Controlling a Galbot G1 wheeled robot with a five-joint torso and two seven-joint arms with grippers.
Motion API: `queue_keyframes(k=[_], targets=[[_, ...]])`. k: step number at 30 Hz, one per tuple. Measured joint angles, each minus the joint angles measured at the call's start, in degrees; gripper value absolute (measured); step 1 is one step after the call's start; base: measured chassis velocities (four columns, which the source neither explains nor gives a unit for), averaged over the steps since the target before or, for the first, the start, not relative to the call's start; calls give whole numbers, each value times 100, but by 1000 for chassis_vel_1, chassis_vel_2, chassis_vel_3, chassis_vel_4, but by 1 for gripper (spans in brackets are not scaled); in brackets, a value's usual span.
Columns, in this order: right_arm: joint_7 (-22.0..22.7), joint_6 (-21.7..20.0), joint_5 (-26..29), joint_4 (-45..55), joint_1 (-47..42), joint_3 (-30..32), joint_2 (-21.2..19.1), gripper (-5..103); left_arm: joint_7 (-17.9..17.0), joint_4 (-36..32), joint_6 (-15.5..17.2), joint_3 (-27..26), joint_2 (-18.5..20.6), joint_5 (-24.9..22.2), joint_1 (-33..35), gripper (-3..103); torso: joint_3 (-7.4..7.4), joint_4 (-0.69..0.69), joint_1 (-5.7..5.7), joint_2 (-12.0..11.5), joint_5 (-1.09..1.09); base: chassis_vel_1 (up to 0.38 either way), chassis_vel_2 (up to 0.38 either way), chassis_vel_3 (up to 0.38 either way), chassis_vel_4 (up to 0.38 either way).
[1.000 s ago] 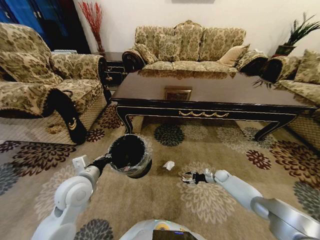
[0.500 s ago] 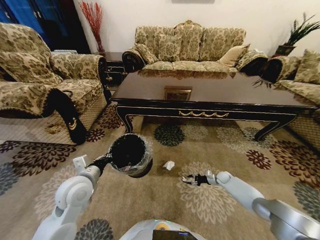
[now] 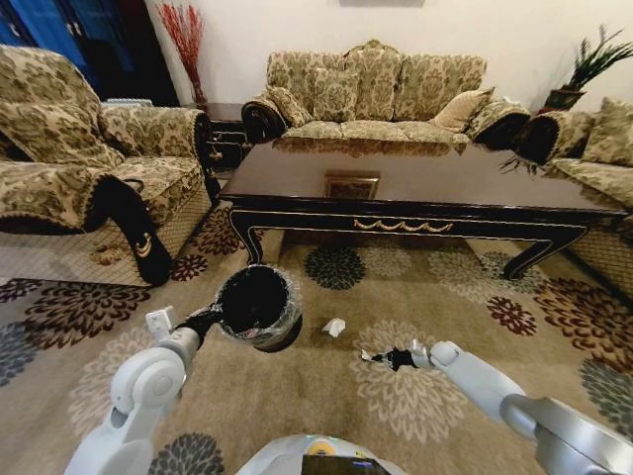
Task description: Move to the front of the table and pick up the trash from the floor, then place it into the trash bin.
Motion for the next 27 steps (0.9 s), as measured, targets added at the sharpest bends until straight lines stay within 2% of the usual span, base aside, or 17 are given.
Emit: queue_keyframes(k=[7, 9, 13, 14, 15, 18, 19, 21, 27], targets=[[-304, 272, 359, 423, 49, 420, -112, 0, 1, -5, -2, 4, 2, 0, 10, 3, 0, -2, 0, 0, 1, 0, 0, 0, 0], [-627, 498, 616, 811, 196, 801, -177, 0, 1, -5, -2, 20, 12, 2, 21, 3, 1, 2, 0, 0, -1, 0, 0, 0, 0], [-676, 516, 1031, 1467, 439, 1014, -340, 0, 1, 13, -2, 58, 23, 14, 38, 3, 1, 0, 0, 0, -2, 0, 0, 0, 0], [-538, 502, 1380, 1851, 567, 1014, -428, 0, 1, 45, -2, 73, 25, 17, 35, 3, 1, 1, 0, 0, -3, 0, 0, 0, 0], [-538, 502, 1380, 1851, 567, 1014, -428, 0, 1, 45, -2, 73, 25, 17, 35, 3, 1, 1, 0, 0, -3, 0, 0, 0, 0], [-114, 512, 2329, 2868, 783, 879, -539, 0, 0, 136, -7, 125, 42, 19, 10, 3, 1, -1, 0, 0, -1, 0, 0, 0, 0], [-114, 512, 2329, 2868, 783, 879, -539, 0, 0, 136, -7, 125, 42, 19, 10, 3, 1, -1, 0, 0, -1, 0, 0, 0, 0], [353, 486, 2817, 3719, 949, 721, -525, 0, -2, 172, -7, 160, 48, 18, 6, 3, 1, 2, 0, 0, -3, 0, 0, 0, 0], [1113, 462, 3045, 4731, 1210, 211, -338, 0, -4, 188, -7, 177, 49, 19, 2, 3, 0, 0, 0, 0, -1, 0, 0, 0, 0]])
